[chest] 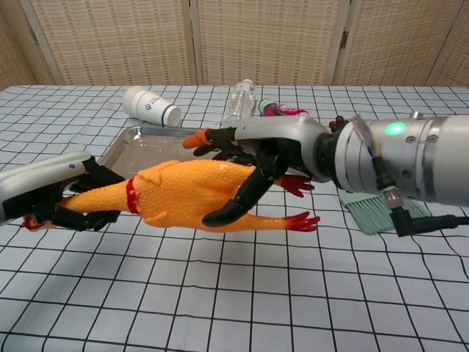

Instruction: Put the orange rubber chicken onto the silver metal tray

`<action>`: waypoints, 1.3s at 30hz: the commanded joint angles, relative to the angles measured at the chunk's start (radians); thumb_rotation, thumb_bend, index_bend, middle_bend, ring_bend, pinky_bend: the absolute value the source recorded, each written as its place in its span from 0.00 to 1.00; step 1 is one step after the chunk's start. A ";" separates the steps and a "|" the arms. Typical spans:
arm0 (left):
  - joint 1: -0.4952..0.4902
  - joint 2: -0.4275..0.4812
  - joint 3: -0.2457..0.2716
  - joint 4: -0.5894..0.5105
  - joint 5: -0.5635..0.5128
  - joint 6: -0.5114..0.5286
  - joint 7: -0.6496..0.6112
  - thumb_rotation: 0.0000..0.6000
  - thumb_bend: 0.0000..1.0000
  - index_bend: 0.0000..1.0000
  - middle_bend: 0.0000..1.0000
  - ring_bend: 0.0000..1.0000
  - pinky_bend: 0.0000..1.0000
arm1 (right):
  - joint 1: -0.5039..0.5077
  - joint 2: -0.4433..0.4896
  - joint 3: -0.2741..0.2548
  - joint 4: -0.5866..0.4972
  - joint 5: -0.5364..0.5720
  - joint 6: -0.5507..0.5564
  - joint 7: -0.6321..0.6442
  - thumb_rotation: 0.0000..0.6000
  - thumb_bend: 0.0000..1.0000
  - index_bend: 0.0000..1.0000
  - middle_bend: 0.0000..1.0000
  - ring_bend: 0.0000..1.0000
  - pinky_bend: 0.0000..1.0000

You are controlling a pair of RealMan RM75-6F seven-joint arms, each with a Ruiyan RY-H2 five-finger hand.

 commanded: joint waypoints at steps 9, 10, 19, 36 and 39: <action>-0.004 0.000 -0.003 -0.006 -0.004 -0.003 0.002 1.00 0.72 0.90 0.69 0.46 0.44 | -0.030 -0.040 0.024 -0.004 -0.015 0.037 0.013 1.00 0.27 0.90 0.74 0.79 0.97; -0.005 0.000 -0.004 -0.003 -0.007 -0.005 0.003 1.00 0.72 0.90 0.69 0.46 0.44 | -0.032 -0.042 0.027 -0.004 -0.019 0.042 0.014 1.00 0.31 0.95 0.78 0.84 0.99; -0.012 0.008 -0.010 -0.011 -0.023 -0.023 -0.014 1.00 0.72 0.90 0.69 0.46 0.44 | -0.046 -0.045 0.018 -0.009 -0.055 0.081 -0.031 1.00 0.43 1.00 0.85 0.92 1.00; -0.027 0.042 -0.027 -0.022 -0.049 -0.062 -0.089 1.00 0.72 0.90 0.69 0.46 0.45 | -0.053 0.154 0.005 -0.033 -0.164 -0.199 0.103 1.00 0.16 0.00 0.00 0.00 0.00; -0.030 0.055 -0.036 -0.022 -0.060 -0.068 -0.116 1.00 0.72 0.90 0.69 0.46 0.45 | -0.082 0.194 0.024 -0.044 -0.226 -0.226 0.179 1.00 0.13 0.00 0.00 0.00 0.00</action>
